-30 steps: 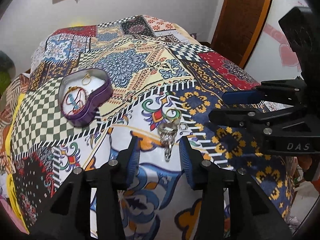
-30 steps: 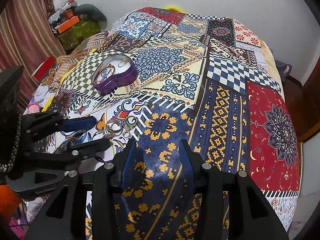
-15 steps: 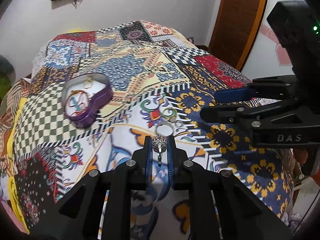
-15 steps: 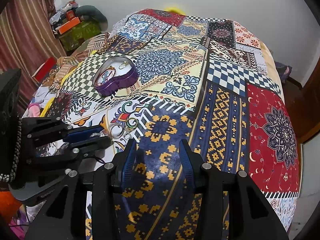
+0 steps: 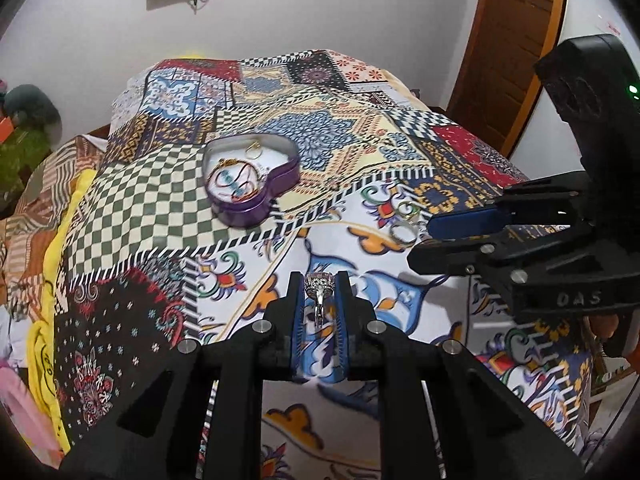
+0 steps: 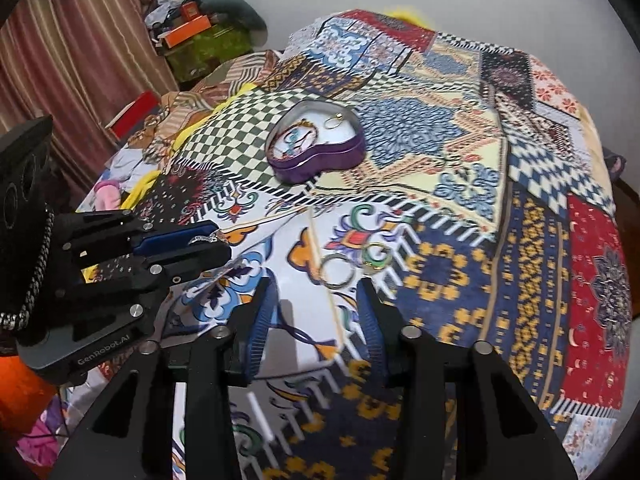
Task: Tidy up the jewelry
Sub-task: 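Lift the silver pendant with the left gripper toward the tin, then carry the pendant over the heart tin with the left gripper while the right gripper carries a silver ring there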
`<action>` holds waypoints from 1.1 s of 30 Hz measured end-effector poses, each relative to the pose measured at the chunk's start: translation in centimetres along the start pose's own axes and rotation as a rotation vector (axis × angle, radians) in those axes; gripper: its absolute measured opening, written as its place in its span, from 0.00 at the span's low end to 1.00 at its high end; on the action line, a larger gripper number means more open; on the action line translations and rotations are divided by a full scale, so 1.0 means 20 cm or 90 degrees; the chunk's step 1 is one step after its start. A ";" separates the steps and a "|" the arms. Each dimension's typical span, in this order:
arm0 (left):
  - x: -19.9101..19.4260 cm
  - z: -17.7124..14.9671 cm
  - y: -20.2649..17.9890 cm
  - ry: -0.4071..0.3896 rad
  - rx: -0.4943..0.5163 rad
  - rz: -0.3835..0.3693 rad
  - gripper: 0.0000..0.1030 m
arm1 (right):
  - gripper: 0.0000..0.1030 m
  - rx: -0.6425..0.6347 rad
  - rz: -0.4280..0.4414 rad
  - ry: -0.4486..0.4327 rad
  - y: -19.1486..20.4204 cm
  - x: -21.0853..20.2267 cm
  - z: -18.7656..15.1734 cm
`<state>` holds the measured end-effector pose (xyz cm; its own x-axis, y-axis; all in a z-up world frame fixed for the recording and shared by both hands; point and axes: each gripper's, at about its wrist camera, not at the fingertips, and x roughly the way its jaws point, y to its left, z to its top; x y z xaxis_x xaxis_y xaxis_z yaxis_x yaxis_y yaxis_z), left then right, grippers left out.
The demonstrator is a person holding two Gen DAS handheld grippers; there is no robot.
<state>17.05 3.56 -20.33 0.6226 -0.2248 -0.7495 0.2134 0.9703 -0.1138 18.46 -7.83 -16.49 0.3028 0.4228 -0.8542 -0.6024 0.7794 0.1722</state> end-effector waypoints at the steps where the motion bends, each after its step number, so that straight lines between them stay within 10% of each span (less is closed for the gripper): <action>1: 0.00 0.00 0.01 0.000 -0.002 0.001 0.13 | 0.28 0.002 -0.001 0.005 0.00 0.02 0.00; 33: -0.09 0.14 0.16 -0.055 -0.045 0.038 0.13 | 0.19 -0.009 -0.078 -0.069 0.06 -0.09 0.18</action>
<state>18.73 6.92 -17.53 0.6958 -0.1699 -0.6978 0.1216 0.9855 -0.1187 19.76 -5.99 -12.93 0.4522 0.3722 -0.8106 -0.5662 0.8220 0.0615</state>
